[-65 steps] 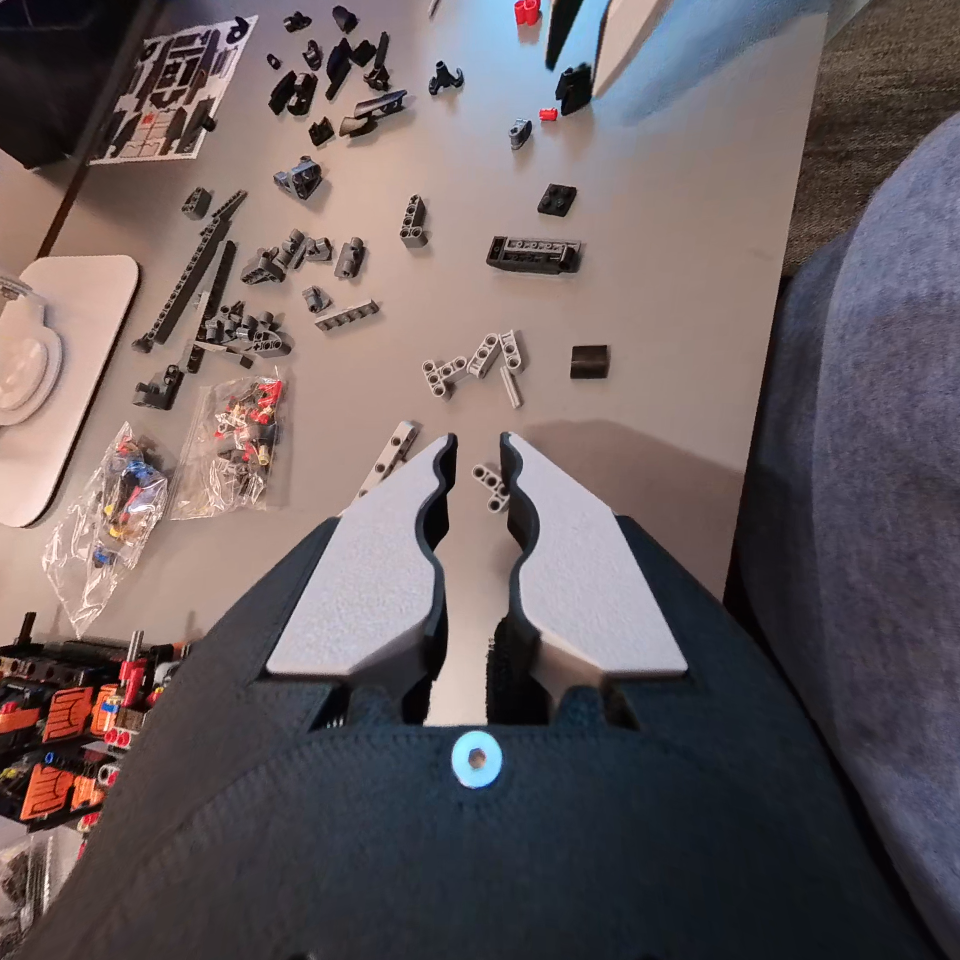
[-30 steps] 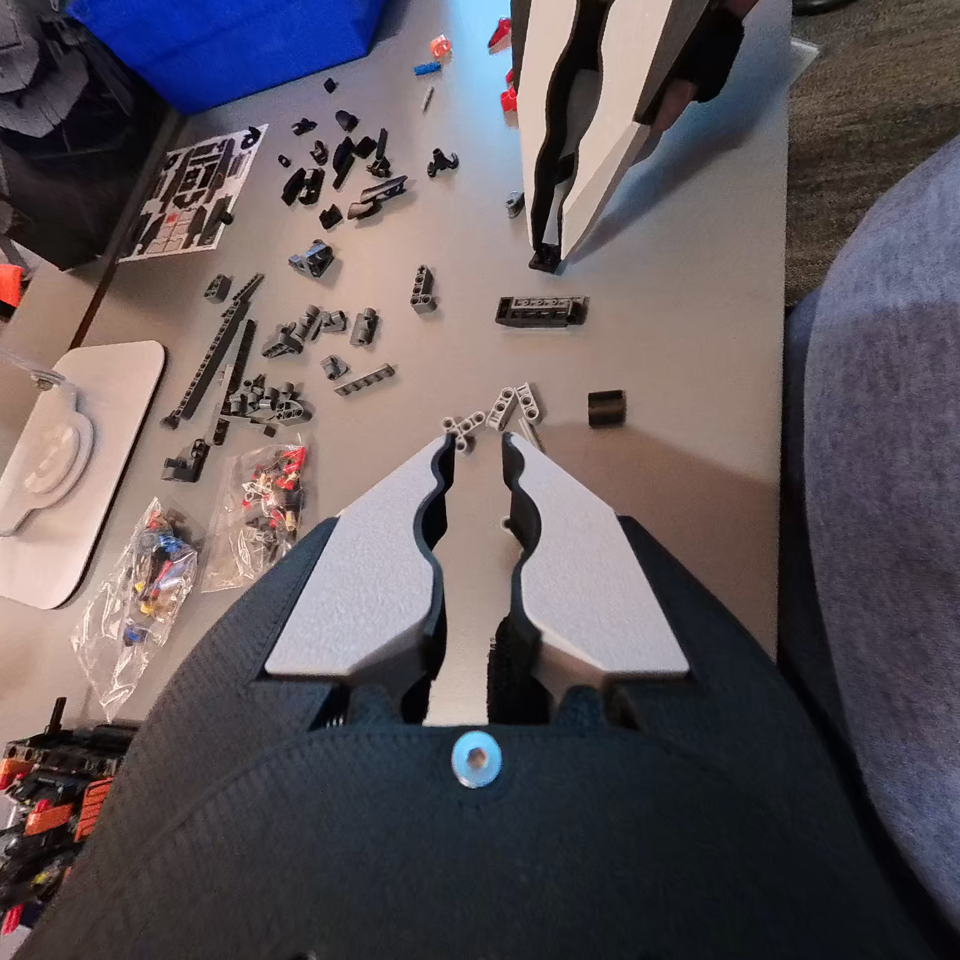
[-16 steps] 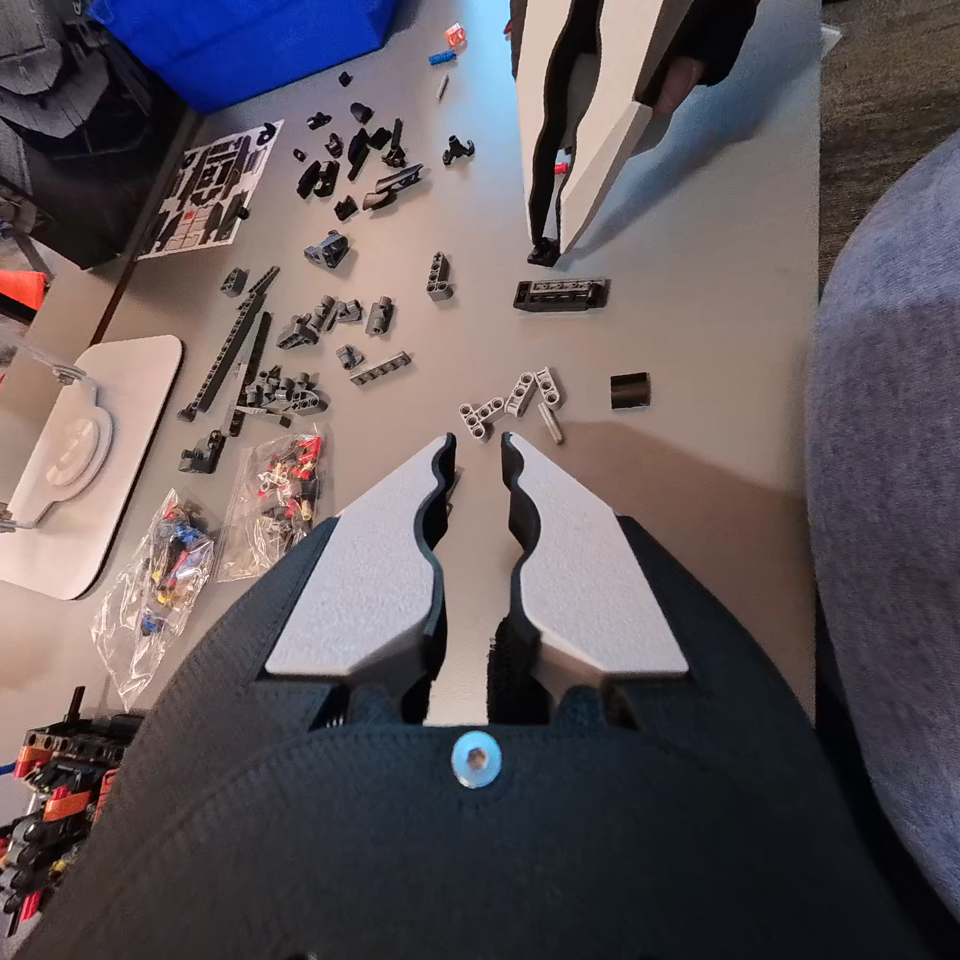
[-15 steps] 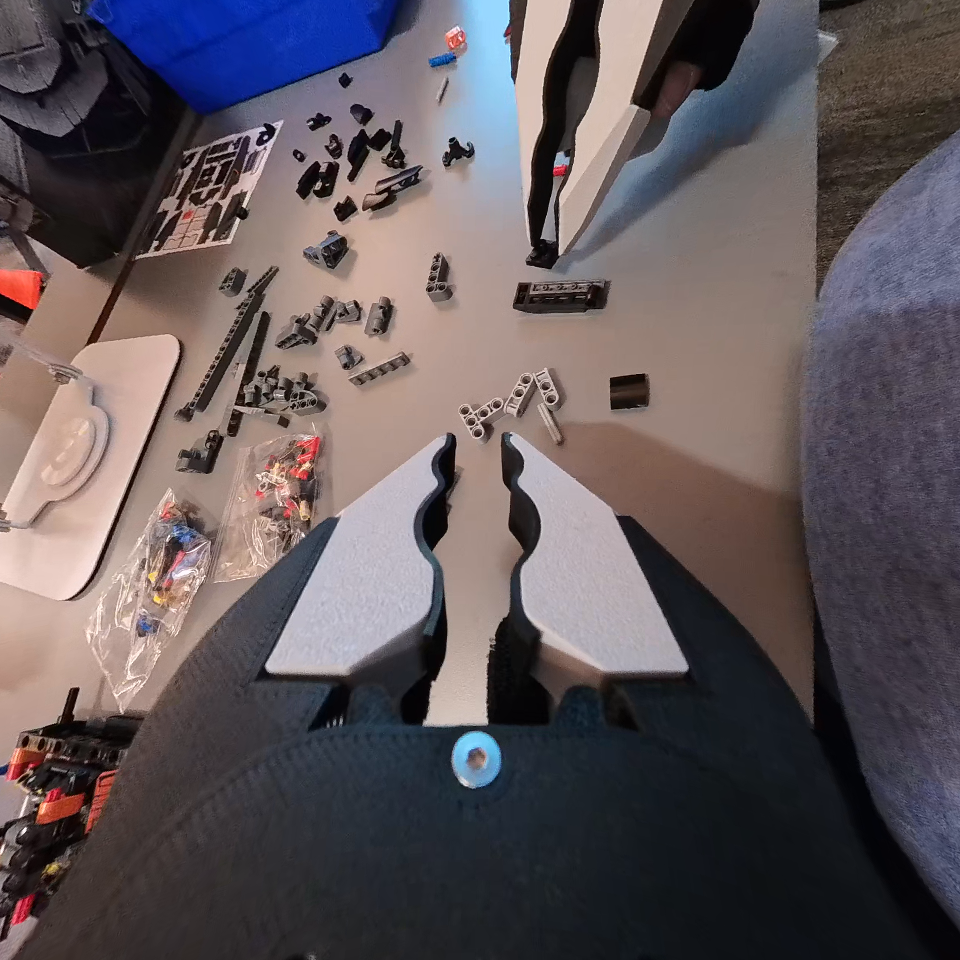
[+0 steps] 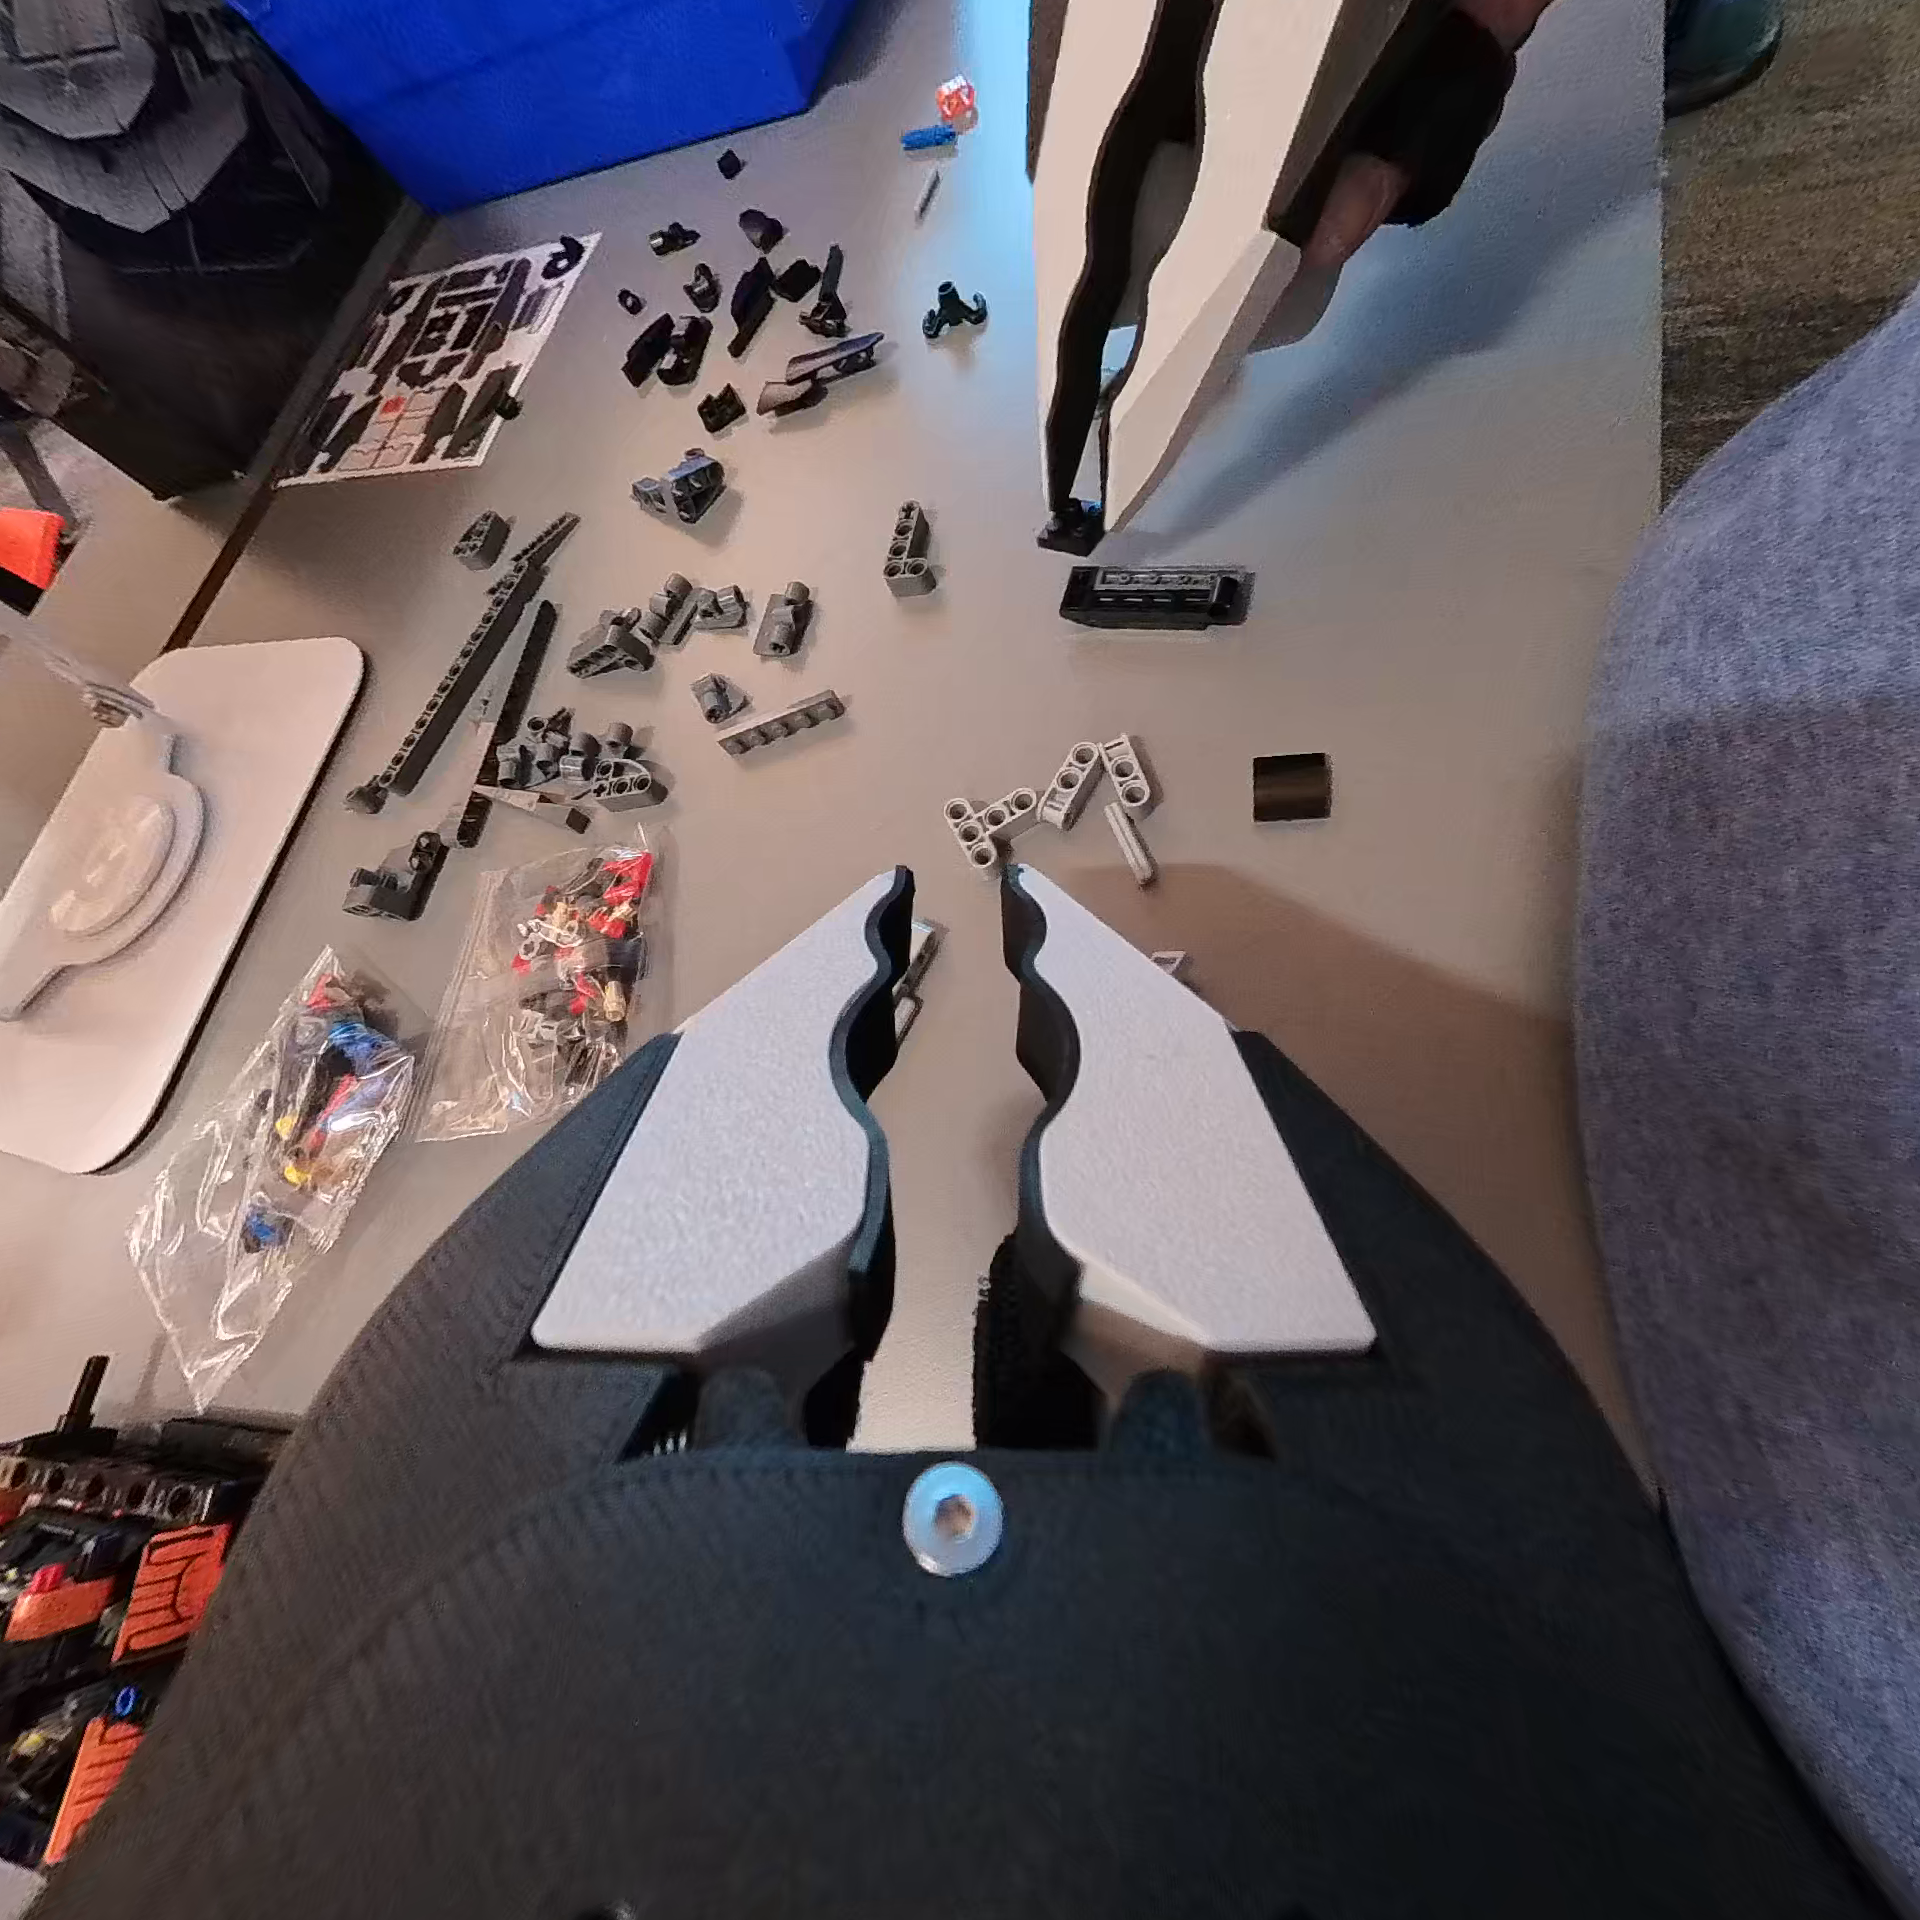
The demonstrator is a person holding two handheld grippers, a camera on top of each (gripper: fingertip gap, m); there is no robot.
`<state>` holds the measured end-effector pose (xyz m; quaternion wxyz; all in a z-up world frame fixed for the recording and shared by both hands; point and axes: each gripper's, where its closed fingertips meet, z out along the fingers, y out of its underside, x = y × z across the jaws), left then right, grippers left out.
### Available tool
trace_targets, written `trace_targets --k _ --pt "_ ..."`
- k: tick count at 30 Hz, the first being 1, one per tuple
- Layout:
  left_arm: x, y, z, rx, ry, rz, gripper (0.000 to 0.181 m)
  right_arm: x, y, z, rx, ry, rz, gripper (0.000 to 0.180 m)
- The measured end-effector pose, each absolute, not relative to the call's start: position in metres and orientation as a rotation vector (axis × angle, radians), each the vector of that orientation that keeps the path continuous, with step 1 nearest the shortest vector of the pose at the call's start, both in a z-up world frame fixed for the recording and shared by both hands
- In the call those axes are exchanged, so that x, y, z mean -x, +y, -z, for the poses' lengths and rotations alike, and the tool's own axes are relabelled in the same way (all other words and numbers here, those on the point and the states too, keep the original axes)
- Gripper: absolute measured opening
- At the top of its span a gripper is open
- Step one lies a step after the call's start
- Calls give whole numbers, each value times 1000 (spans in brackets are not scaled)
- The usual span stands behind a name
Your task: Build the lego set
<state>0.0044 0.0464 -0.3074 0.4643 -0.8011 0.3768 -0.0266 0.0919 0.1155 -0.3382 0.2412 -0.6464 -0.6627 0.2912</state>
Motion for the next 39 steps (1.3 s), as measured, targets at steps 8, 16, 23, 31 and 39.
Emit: trace_targets --k 8,16,23,31,39 --pt "-3 47 307 1969 907 88 15 -88 117 333 1762 -1800 -808 12" --pt "-2 46 305 1964 907 80 15 -89 116 332 1764 -1790 -807 12" --pt "-2 46 304 1964 903 82 15 -89 117 332 1766 -1783 -803 12" --pt "-1 45 304 1963 903 83 15 -89 116 332 1769 -1780 -802 12" --pt "-1 44 303 1961 901 87 15 -90 116 332 1774 -1778 -797 12"
